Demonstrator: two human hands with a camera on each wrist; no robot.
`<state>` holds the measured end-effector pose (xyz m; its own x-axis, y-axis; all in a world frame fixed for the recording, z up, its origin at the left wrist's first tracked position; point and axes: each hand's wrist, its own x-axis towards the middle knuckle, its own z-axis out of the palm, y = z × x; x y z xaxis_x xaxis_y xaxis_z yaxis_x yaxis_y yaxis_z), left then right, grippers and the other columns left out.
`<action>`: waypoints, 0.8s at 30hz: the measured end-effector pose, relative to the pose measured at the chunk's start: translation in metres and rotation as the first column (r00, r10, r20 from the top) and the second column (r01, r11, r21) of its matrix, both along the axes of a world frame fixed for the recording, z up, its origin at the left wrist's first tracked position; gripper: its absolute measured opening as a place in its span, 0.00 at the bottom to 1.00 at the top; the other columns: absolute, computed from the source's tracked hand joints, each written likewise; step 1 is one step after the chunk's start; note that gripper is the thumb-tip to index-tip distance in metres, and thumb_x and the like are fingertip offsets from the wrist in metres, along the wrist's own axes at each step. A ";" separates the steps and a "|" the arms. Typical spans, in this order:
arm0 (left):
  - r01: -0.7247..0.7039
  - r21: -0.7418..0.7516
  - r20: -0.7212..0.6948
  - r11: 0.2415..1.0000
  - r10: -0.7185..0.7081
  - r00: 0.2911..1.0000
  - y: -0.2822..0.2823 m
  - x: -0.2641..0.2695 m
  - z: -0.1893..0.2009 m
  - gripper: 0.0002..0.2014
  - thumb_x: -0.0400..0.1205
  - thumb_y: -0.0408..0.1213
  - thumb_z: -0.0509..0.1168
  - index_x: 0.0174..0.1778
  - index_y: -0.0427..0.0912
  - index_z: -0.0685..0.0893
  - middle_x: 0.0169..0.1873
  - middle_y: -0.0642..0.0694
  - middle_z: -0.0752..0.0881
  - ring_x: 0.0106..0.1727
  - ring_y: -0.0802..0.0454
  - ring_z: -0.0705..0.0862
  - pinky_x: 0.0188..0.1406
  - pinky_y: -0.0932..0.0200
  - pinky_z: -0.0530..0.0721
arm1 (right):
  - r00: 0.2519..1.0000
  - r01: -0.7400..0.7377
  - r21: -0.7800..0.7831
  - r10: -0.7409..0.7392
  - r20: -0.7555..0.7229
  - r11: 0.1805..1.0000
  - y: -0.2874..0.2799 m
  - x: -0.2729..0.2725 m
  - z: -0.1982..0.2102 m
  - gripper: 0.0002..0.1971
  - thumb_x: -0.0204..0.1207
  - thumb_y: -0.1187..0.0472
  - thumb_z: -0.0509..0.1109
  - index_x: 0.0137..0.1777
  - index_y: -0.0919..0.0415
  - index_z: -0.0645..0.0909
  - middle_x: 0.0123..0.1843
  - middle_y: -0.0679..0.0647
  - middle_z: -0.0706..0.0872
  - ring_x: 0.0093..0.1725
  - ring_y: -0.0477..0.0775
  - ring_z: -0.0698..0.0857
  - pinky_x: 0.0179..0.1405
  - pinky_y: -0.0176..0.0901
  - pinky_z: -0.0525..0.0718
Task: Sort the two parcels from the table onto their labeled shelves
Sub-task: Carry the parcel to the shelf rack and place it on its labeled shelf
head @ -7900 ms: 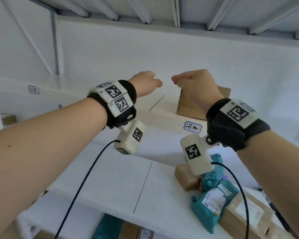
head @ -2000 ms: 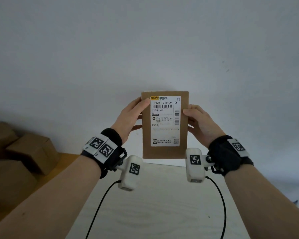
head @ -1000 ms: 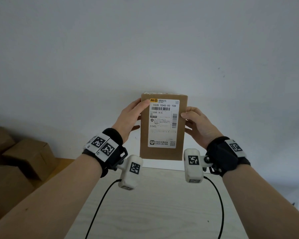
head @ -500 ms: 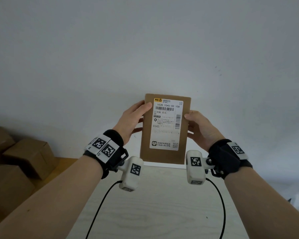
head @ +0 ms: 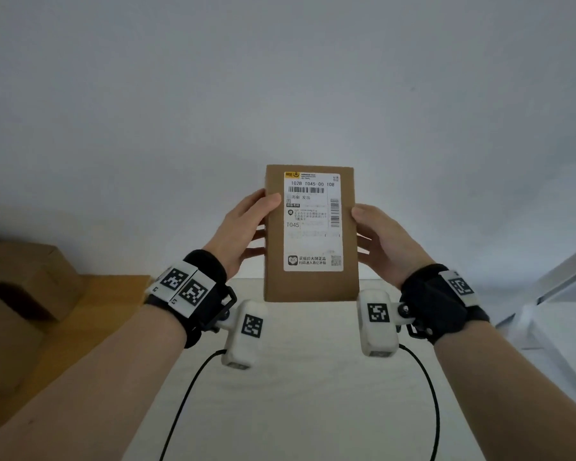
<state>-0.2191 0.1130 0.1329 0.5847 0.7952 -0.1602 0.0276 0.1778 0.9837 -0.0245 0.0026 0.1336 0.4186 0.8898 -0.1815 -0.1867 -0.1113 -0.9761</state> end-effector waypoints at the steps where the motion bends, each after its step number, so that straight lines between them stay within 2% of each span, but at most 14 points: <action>1: 0.005 -0.023 0.002 1.000 -0.005 1.000 -0.003 0.003 -0.004 0.22 0.81 0.54 0.62 0.71 0.53 0.78 0.52 0.51 0.88 0.49 0.53 0.87 0.42 0.57 0.82 | 1.000 0.010 -0.011 -0.010 0.002 1.000 -0.008 0.000 -0.003 0.14 0.76 0.55 0.69 0.61 0.54 0.80 0.50 0.47 0.89 0.48 0.48 0.87 0.45 0.42 0.84; 6: 0.064 -0.133 -0.016 0.989 -0.066 0.998 -0.026 0.027 -0.026 0.24 0.80 0.56 0.62 0.70 0.50 0.78 0.51 0.51 0.88 0.47 0.53 0.86 0.40 0.57 0.82 | 0.995 0.097 -0.077 -0.094 0.042 0.992 -0.056 0.001 -0.021 0.19 0.79 0.59 0.67 0.70 0.50 0.79 0.49 0.44 0.92 0.48 0.44 0.88 0.46 0.42 0.82; 11: 0.195 -0.174 -0.019 0.965 -0.201 0.979 -0.071 0.063 -0.045 0.25 0.80 0.55 0.62 0.72 0.48 0.78 0.55 0.52 0.87 0.53 0.52 0.84 0.40 0.57 0.79 | 0.973 0.232 -0.126 -0.229 0.038 0.964 -0.126 0.005 -0.040 0.21 0.80 0.60 0.65 0.73 0.50 0.77 0.57 0.47 0.91 0.57 0.47 0.87 0.53 0.45 0.83; 14: 0.297 -0.188 -0.009 0.936 -0.304 0.953 -0.108 0.084 -0.049 0.25 0.81 0.54 0.62 0.73 0.48 0.77 0.56 0.52 0.86 0.58 0.51 0.83 0.44 0.55 0.80 | 0.947 0.321 -0.130 -0.318 0.042 0.938 -0.176 0.008 -0.042 0.21 0.80 0.61 0.64 0.73 0.49 0.78 0.56 0.46 0.91 0.57 0.47 0.87 0.56 0.47 0.82; 17: 0.404 -0.167 -0.008 0.900 -0.411 0.912 -0.148 0.106 -0.045 0.27 0.80 0.54 0.63 0.75 0.50 0.75 0.59 0.53 0.85 0.59 0.50 0.82 0.48 0.53 0.81 | 0.906 0.424 -0.110 -0.421 0.046 0.899 -0.230 0.014 -0.038 0.20 0.80 0.61 0.65 0.72 0.50 0.79 0.55 0.45 0.91 0.57 0.48 0.87 0.59 0.49 0.81; 21: 0.526 -0.113 -0.002 0.843 -0.530 0.848 -0.207 0.128 -0.028 0.24 0.80 0.53 0.62 0.73 0.53 0.77 0.64 0.52 0.85 0.62 0.49 0.82 0.58 0.49 0.81 | 0.852 0.523 -0.072 -0.518 0.072 0.850 -0.302 0.019 -0.026 0.21 0.79 0.60 0.65 0.72 0.50 0.79 0.56 0.47 0.90 0.59 0.50 0.86 0.65 0.53 0.79; 24: 0.588 -0.061 0.003 0.806 -0.589 0.808 -0.261 0.141 -0.008 0.21 0.81 0.52 0.62 0.70 0.53 0.79 0.60 0.52 0.86 0.60 0.50 0.83 0.58 0.48 0.81 | 0.818 0.571 -0.021 -0.567 0.095 0.820 -0.361 0.021 -0.013 0.21 0.80 0.60 0.64 0.72 0.50 0.79 0.56 0.47 0.90 0.58 0.50 0.86 0.63 0.52 0.81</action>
